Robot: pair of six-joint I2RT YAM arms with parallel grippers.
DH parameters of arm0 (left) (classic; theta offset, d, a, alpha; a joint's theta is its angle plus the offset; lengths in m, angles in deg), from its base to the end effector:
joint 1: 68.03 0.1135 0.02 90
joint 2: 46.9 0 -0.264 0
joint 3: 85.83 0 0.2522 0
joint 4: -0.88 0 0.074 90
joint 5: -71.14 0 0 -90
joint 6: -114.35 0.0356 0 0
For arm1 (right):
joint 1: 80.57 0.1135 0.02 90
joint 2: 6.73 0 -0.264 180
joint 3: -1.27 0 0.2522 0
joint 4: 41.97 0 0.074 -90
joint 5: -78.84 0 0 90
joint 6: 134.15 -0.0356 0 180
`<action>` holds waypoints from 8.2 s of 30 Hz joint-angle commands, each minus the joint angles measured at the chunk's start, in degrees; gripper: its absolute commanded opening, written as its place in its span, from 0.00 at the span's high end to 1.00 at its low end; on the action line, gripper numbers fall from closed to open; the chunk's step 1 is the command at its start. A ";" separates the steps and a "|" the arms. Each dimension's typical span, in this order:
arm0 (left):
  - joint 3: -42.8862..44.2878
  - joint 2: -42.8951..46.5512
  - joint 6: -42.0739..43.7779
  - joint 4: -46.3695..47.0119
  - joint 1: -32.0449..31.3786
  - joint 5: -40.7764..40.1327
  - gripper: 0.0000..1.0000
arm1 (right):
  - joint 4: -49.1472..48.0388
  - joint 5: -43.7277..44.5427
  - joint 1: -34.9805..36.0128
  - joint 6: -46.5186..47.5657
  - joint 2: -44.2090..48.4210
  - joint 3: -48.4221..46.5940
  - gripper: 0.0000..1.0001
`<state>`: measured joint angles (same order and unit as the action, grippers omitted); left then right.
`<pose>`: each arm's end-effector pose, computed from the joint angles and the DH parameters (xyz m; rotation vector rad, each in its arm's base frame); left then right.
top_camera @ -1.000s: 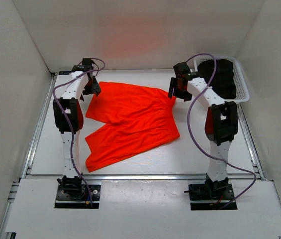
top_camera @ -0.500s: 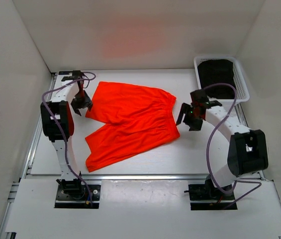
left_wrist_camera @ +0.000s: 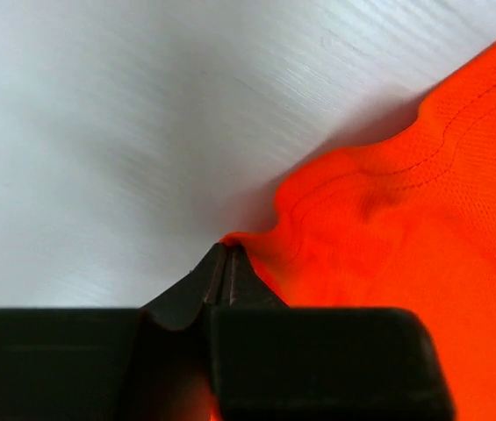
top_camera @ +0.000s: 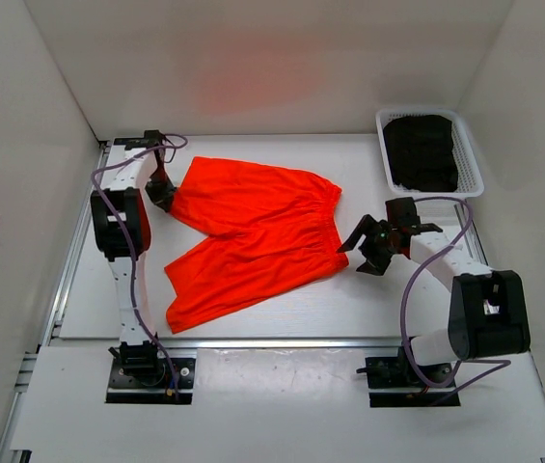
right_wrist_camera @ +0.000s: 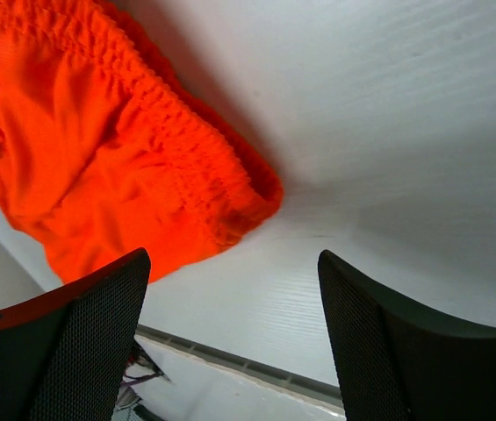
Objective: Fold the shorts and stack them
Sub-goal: Flatten the shorts out, then fold the shorts
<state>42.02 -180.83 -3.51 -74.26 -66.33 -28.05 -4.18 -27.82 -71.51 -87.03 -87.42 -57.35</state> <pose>0.4702 0.0196 0.1691 -0.7704 2.8487 0.1797 0.2604 0.0519 0.1858 0.6872 2.6284 0.6774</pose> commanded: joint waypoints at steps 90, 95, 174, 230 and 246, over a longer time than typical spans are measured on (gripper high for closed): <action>-70.75 45.07 -19.69 10.58 2.52 12.79 0.63 | -12.60 -4.60 1.84 -7.57 -3.24 6.72 0.32; -69.08 43.05 -19.16 10.58 2.52 12.79 0.90 | -14.97 -5.31 2.36 -6.96 -6.41 6.72 0.47; 20.04 -3.70 0.35 -3.13 -6.26 5.32 0.10 | 5.06 9.64 -0.80 2.62 -11.49 -19.91 0.08; 14.85 -6.08 0.87 -0.49 -7.76 -0.47 0.75 | 1.54 6.47 3.95 1.30 -20.13 -22.46 1.00; 12.13 1.65 1.75 -4.01 -7.76 -1.97 0.87 | 2.07 7.09 3.95 1.30 -19.07 -21.32 1.00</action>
<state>55.09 -183.45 -2.42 -77.61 -74.16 -30.17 -3.04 -21.37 -67.64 -86.79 -108.77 -77.75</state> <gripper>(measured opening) 0.186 0.020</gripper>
